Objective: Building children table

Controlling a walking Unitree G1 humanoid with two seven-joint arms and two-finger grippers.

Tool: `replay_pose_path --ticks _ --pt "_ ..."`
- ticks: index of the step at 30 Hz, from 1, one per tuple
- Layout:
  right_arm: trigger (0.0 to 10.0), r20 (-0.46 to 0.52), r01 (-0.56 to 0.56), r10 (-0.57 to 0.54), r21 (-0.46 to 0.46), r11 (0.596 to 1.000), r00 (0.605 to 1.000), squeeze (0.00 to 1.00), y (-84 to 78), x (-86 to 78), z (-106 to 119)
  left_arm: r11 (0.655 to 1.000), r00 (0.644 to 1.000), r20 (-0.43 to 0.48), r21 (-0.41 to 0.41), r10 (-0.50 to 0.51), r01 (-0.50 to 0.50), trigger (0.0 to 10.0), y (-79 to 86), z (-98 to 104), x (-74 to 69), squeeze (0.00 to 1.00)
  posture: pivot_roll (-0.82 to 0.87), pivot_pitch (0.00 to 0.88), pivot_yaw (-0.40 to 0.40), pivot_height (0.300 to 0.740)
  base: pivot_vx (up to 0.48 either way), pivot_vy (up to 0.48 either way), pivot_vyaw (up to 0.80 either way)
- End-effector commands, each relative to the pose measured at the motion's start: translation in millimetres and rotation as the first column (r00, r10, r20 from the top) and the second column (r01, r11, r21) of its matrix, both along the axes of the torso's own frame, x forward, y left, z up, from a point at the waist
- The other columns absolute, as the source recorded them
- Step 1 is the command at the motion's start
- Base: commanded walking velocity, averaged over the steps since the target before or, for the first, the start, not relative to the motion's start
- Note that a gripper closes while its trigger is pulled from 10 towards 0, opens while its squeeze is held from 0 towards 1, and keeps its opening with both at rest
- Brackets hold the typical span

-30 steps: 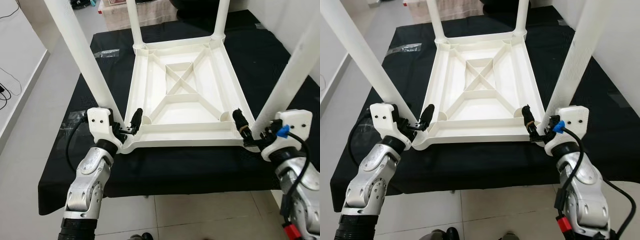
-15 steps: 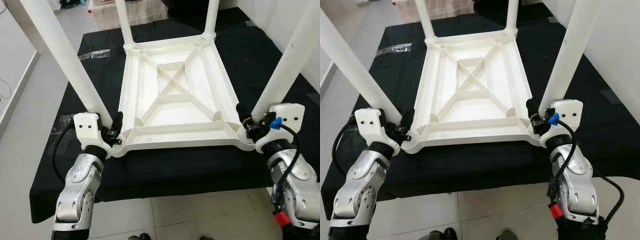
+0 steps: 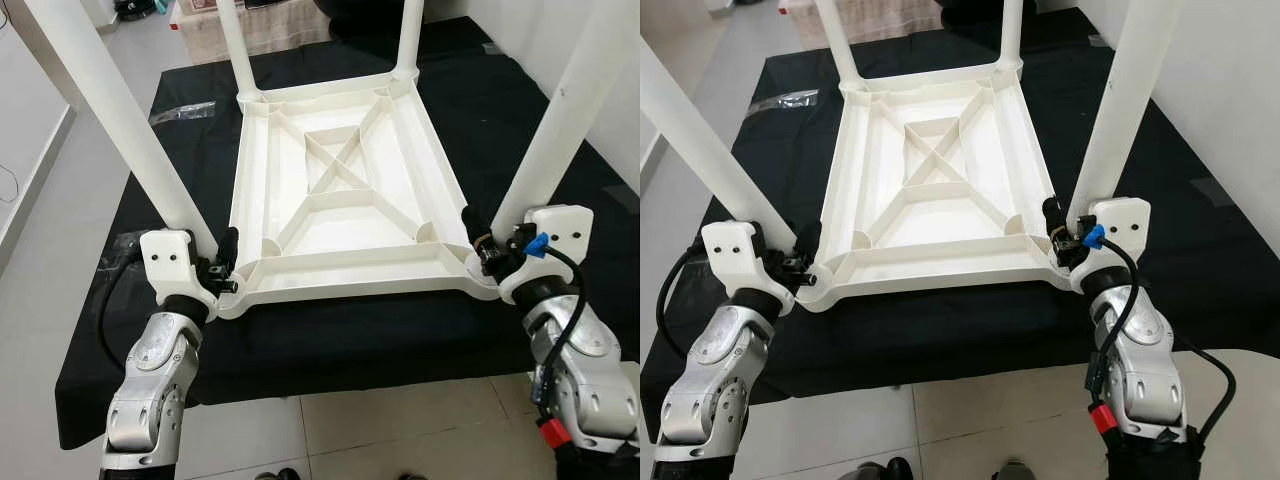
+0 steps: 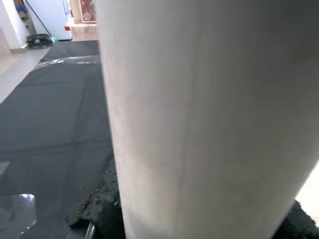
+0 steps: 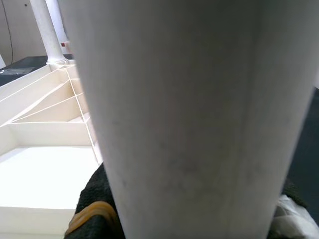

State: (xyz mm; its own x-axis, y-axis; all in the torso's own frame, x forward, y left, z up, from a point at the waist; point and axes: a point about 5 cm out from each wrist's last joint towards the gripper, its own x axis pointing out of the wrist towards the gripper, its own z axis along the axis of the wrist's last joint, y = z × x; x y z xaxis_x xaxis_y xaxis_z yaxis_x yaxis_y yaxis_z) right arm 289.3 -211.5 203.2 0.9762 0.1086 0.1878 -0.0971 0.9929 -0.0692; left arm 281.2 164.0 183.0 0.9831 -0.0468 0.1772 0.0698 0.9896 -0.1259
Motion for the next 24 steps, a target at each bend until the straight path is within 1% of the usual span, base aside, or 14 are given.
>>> replay_pose_path --ticks 1,6,19,20,24 --pt "10.0 -0.022 -0.184 0.185 0.030 0.982 0.982 0.00 42.2 5.4 -6.5 0.999 0.998 -0.055 0.021 -0.032 0.034 10.0 -7.8 -7.5 -0.4 0.00 -0.04 0.220 0.098 0.740 0.000 0.480 0.00" --pt "10.0 -0.017 -0.195 0.196 0.036 0.980 0.981 0.00 46.3 6.4 -5.8 0.999 0.998 -0.059 0.029 -0.025 0.027 10.0 -7.4 -7.1 -1.7 0.00 -0.04 0.218 0.097 0.740 0.000 0.480 0.00" --pt "10.0 -0.016 -0.197 0.198 0.038 0.980 0.980 0.00 48.1 6.7 -5.6 0.999 0.998 -0.061 0.031 -0.029 0.031 10.0 -10.4 -6.4 -2.0 0.00 -0.04 0.216 0.100 0.740 0.000 0.479 0.00" --pt "10.0 -0.016 -0.199 0.200 0.039 0.979 0.980 0.00 48.6 6.6 -5.7 0.999 0.998 -0.061 0.028 -0.030 0.032 10.0 -10.7 -6.2 -2.0 0.00 -0.04 0.216 0.100 0.740 0.000 0.326 0.00" --pt "10.0 -0.015 -0.205 0.206 0.040 0.978 0.978 0.00 50.3 6.5 -5.8 0.999 0.998 -0.059 0.028 -0.033 0.034 10.0 -12.2 -5.3 -2.2 0.00 -0.04 0.215 0.100 0.740 0.000 0.000 0.00"
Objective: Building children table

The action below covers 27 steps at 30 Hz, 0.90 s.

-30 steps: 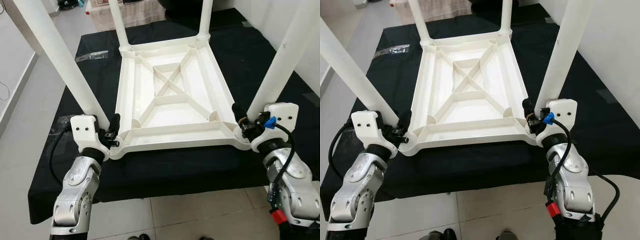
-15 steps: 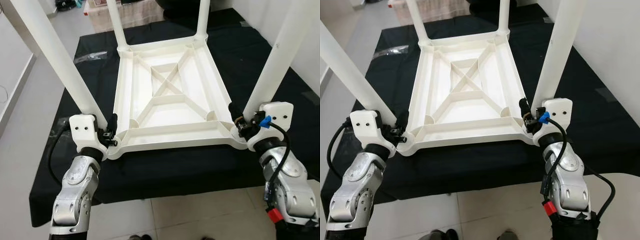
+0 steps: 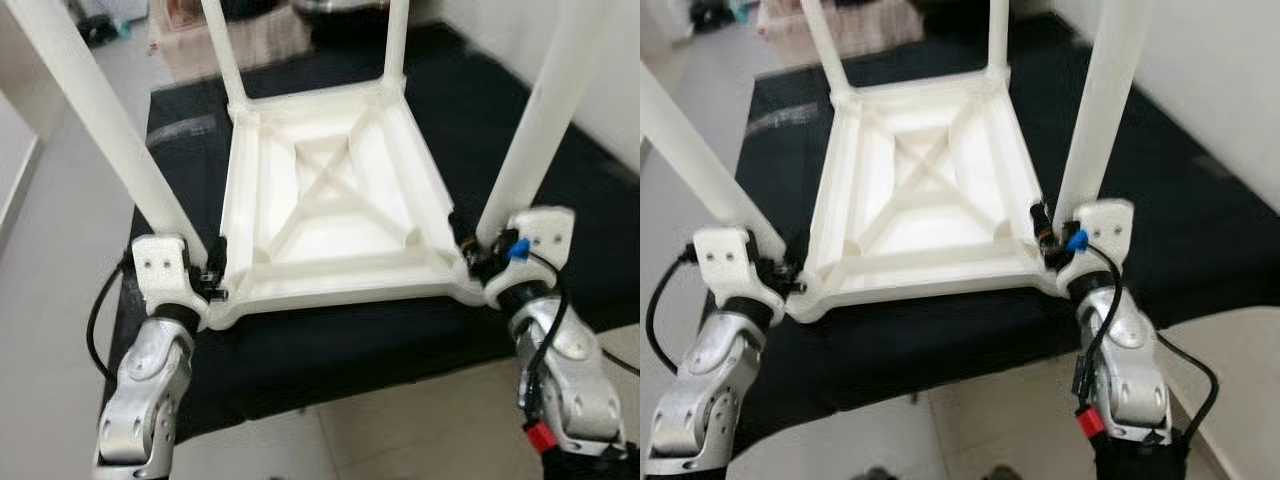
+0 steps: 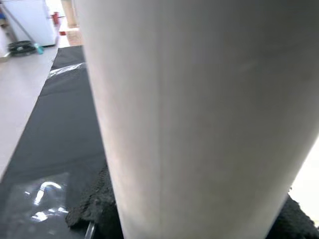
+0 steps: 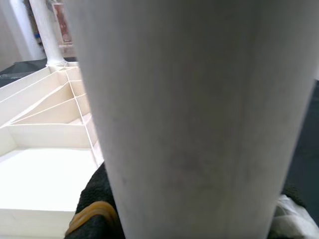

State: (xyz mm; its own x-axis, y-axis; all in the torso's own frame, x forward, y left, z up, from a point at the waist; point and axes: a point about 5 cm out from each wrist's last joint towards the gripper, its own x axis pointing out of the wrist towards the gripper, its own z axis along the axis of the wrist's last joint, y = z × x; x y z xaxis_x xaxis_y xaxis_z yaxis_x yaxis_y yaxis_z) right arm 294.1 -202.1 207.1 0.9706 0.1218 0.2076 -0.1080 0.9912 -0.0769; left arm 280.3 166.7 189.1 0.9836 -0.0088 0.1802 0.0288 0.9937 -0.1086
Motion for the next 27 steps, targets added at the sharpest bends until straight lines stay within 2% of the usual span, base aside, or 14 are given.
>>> replay_pose_path --ticks 1,13,17,18,21,24,27 --pt "10.0 -0.037 -0.193 0.194 0.045 0.980 0.980 0.00 40.8 1.8 -9.7 0.997 0.995 -0.063 0.008 -0.074 0.075 10.0 -14.9 -11.4 -1.2 0.00 -0.04 0.215 0.100 0.740 0.000 0.000 0.00" --pt "10.0 -0.029 -0.208 0.210 0.049 0.977 0.977 0.00 43.7 2.7 -9.8 0.997 0.996 -0.048 0.016 -0.081 0.082 10.0 -18.5 -9.1 -1.6 0.00 -0.04 0.208 0.102 0.740 0.000 0.000 0.00" --pt "10.0 -0.036 -0.164 0.165 0.025 0.986 0.986 0.00 35.0 7.1 -10.4 0.976 0.976 -0.031 0.006 -0.215 0.216 10.0 -41.1 -7.7 -7.5 0.00 -0.03 0.206 0.100 0.740 0.000 0.000 0.00" --pt "10.0 -0.036 -0.164 0.165 0.025 0.986 0.986 0.00 35.0 7.1 -10.4 0.976 0.976 -0.031 0.006 -0.215 0.216 10.0 -41.1 -7.7 -7.5 0.00 -0.03 0.206 0.100 0.740 0.000 0.000 0.00" --pt "10.0 -0.044 -0.141 0.142 0.011 0.990 0.989 0.00 20.5 7.1 -10.4 0.934 0.933 -0.044 -0.032 -0.356 0.355 10.0 -61.0 -7.8 -15.6 0.00 -0.04 0.209 0.104 0.740 0.000 0.000 0.00" --pt "10.0 -0.046 -0.141 0.141 0.010 0.990 0.989 0.00 16.8 6.6 -10.2 0.922 0.920 -0.051 -0.038 -0.388 0.386 10.0 -65.4 -8.2 -17.9 0.00 -0.04 0.209 0.104 0.740 0.000 0.000 0.00" --pt "10.0 -0.060 -0.238 0.238 0.007 0.971 0.969 0.00 13.9 0.6 -9.6 0.897 0.894 -0.085 -0.090 -0.441 0.434 10.0 -74.6 -11.0 -29.3 0.00 -0.04 0.213 0.109 0.740 0.000 0.000 0.00"
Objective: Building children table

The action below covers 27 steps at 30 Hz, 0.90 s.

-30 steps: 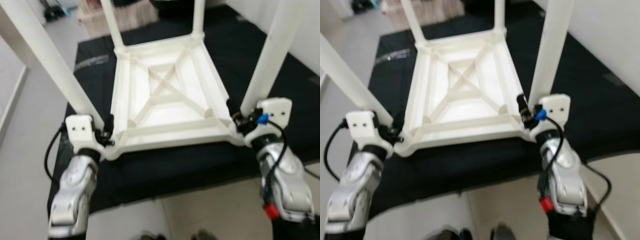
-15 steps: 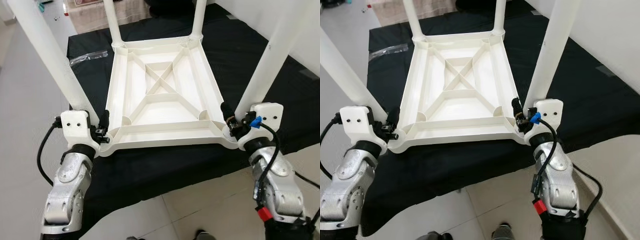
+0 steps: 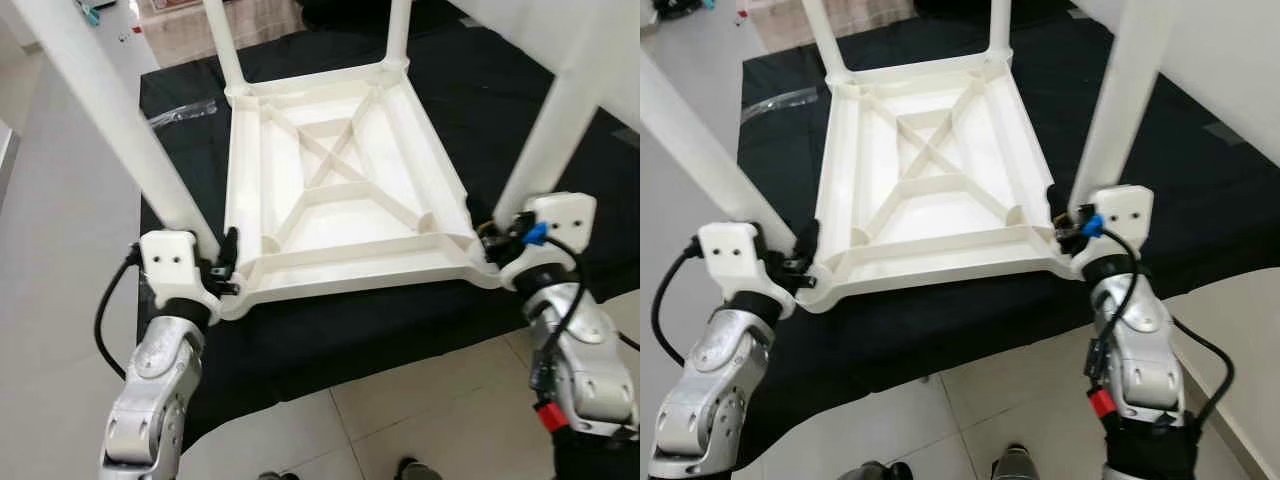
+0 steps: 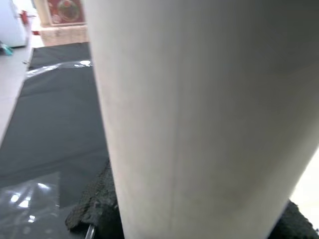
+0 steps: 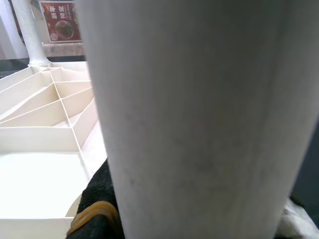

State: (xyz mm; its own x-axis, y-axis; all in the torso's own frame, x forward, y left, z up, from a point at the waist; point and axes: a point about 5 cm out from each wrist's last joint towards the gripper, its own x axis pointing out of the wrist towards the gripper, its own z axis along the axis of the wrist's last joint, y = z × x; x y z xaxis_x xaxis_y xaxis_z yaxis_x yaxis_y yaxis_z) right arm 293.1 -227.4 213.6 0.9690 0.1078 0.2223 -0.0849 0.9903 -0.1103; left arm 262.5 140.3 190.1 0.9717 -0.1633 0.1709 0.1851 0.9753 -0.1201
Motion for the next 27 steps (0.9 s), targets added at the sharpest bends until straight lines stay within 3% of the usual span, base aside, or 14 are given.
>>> replay_pose_path --ticks 1,4,17,27 --pt "10.0 -0.078 -0.257 0.259 0.040 0.966 0.963 0.00 39.2 1.5 -16.1 0.956 0.952 -0.087 -0.066 -0.292 0.287 10.0 -48.2 -11.9 -11.5 0.00 -0.04 0.213 0.109 0.740 0.000 0.000 0.00" --pt "10.0 -0.096 -0.359 0.360 0.026 0.933 0.928 0.00 42.7 -4.6 -16.0 0.964 0.957 -0.124 -0.083 -0.262 0.254 10.0 -44.9 -12.5 -25.0 0.00 -0.03 0.217 0.110 0.740 0.000 0.000 0.00" --pt "10.0 -0.123 -0.476 0.473 0.010 0.880 0.872 0.00 56.7 -8.4 -19.3 0.994 0.978 -0.190 -0.082 -0.090 0.076 10.0 -25.2 -8.4 -51.0 0.00 -0.01 0.215 0.096 0.740 0.000 0.000 0.00" --pt "10.0 -0.143 -0.487 0.482 -0.002 0.873 0.865 0.00 67.0 -3.6 -21.4 0.999 0.971 -0.239 -0.048 -0.015 0.003 10.0 -11.1 -15.8 -61.5 0.00 -0.01 0.213 0.086 0.740 0.000 0.000 0.00"
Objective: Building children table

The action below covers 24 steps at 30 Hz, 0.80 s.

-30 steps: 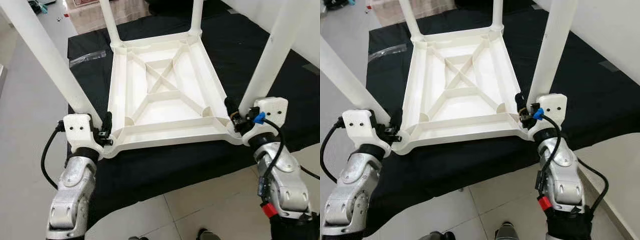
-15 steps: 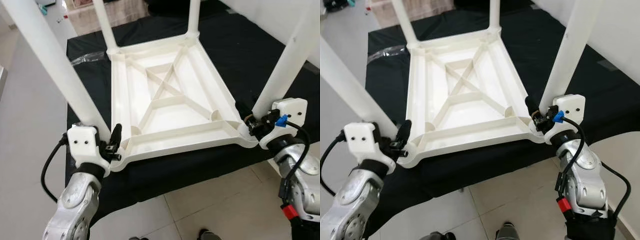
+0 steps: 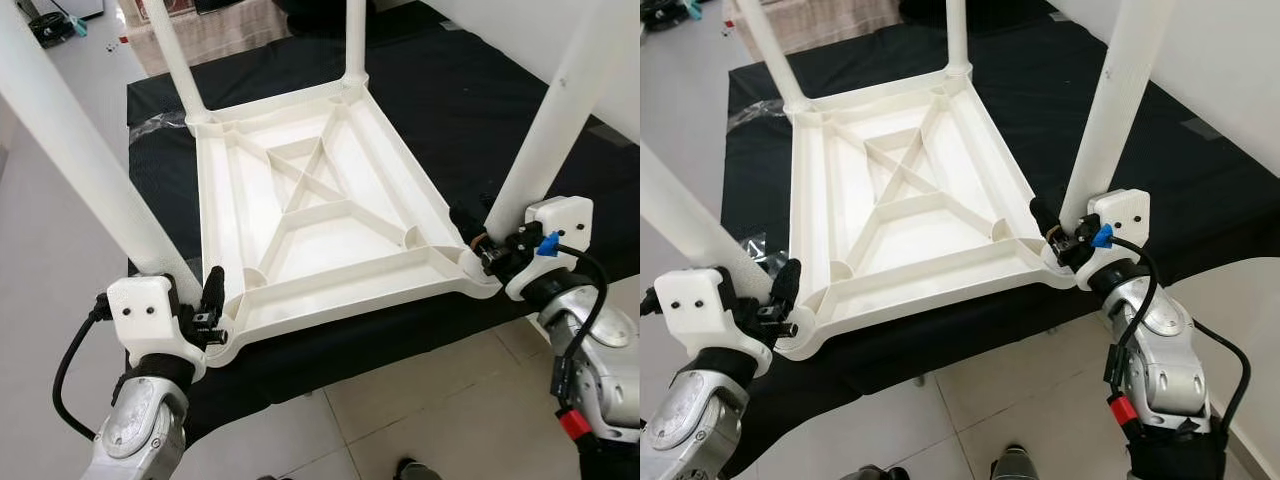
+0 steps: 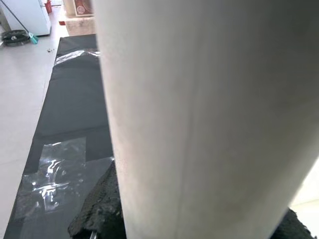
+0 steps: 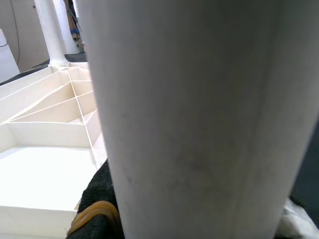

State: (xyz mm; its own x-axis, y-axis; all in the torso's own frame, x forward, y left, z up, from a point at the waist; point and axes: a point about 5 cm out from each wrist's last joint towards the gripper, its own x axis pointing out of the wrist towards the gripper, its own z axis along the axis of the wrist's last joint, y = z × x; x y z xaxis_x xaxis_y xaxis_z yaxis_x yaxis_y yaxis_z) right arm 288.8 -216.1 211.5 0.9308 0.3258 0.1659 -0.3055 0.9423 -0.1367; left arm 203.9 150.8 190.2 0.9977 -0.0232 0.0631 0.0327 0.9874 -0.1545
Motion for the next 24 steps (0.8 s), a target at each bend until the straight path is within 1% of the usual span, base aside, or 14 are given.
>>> replay_pose_path --ticks 1,3,6,9,12,17,18,21,22,23,24 --pt "10.0 -0.094 -0.281 0.281 0.009 0.960 0.955 0.00 55.6 0.8 -19.2 0.988 0.981 -0.122 -0.051 -0.149 0.144 10.0 -21.6 -15.9 -2.9 0.00 -0.01 0.213 0.086 0.740 0.000 0.000 0.00" --pt "10.0 -0.093 -0.293 0.294 0.020 0.956 0.951 0.00 60.1 -0.1 -20.3 0.994 0.984 -0.142 -0.040 -0.104 0.100 10.0 -11.8 -20.3 -6.5 0.00 0.00 0.214 0.080 0.740 0.000 0.000 0.00" --pt "10.0 -0.091 -0.299 0.300 0.022 0.954 0.950 0.00 61.6 -0.6 -20.5 0.996 0.985 -0.149 -0.034 -0.090 0.086 10.0 -8.6 -21.4 -7.6 0.00 0.00 0.214 0.080 0.740 0.000 0.000 0.00" --pt "10.0 -0.093 -0.329 0.332 0.047 0.943 0.939 0.00 70.3 -4.0 -21.9 0.999 0.987 -0.152 -0.025 -0.052 0.048 10.0 -0.4 -21.3 -6.8 0.00 0.00 0.214 0.077 0.740 0.000 0.000 0.80" --pt "10.0 -0.096 -0.339 0.343 0.054 0.939 0.934 0.00 73.8 -5.1 -22.9 0.999 0.988 -0.147 -0.020 -0.041 0.038 10.0 1.9 -20.2 -5.1 0.00 0.00 0.214 0.078 0.740 0.000 0.000 0.80" --pt "10.0 -0.098 -0.339 0.343 0.059 0.939 0.934 0.00 74.7 -5.0 -23.1 0.999 0.990 -0.140 -0.017 -0.035 0.033 10.0 3.5 -18.7 -2.8 0.00 0.00 0.217 0.080 0.740 0.000 0.000 0.80" --pt "10.0 -0.094 -0.330 0.334 0.059 0.942 0.938 0.00 74.5 -4.3 -22.9 0.999 0.990 -0.135 -0.011 -0.038 0.036 10.0 4.4 -18.2 -1.1 0.00 0.00 0.219 0.079 0.740 0.000 0.000 0.80" --pt "10.0 -0.092 -0.317 0.322 0.069 0.946 0.942 0.00 73.8 -3.5 -22.8 0.999 0.991 -0.130 -0.003 -0.042 0.042 10.0 5.1 -17.7 0.6 0.00 0.00 0.219 0.079 0.740 0.000 0.000 0.00" --pt "10.0 -0.106 -0.257 0.260 0.037 0.966 0.960 0.00 71.1 0.2 -25.9 0.997 0.992 -0.106 0.024 -0.067 0.070 10.0 8.2 -14.3 8.5 0.00 0.00 0.216 0.078 0.740 0.000 0.000 0.00" --pt "10.0 -0.108 -0.238 0.239 0.029 0.971 0.965 0.00 70.0 1.4 -26.9 0.996 0.992 -0.095 0.034 -0.080 0.083 10.0 10.0 -12.5 13.3 0.00 0.00 0.214 0.077 0.740 0.000 0.000 0.00" --pt "10.0 -0.108 -0.238 0.239 0.029 0.971 0.965 0.00 70.0 1.4 -26.9 0.996 0.992 -0.095 0.034 -0.080 0.083 10.0 10.0 -12.5 13.3 0.00 0.00 0.214 0.077 0.740 0.000 0.000 0.00"
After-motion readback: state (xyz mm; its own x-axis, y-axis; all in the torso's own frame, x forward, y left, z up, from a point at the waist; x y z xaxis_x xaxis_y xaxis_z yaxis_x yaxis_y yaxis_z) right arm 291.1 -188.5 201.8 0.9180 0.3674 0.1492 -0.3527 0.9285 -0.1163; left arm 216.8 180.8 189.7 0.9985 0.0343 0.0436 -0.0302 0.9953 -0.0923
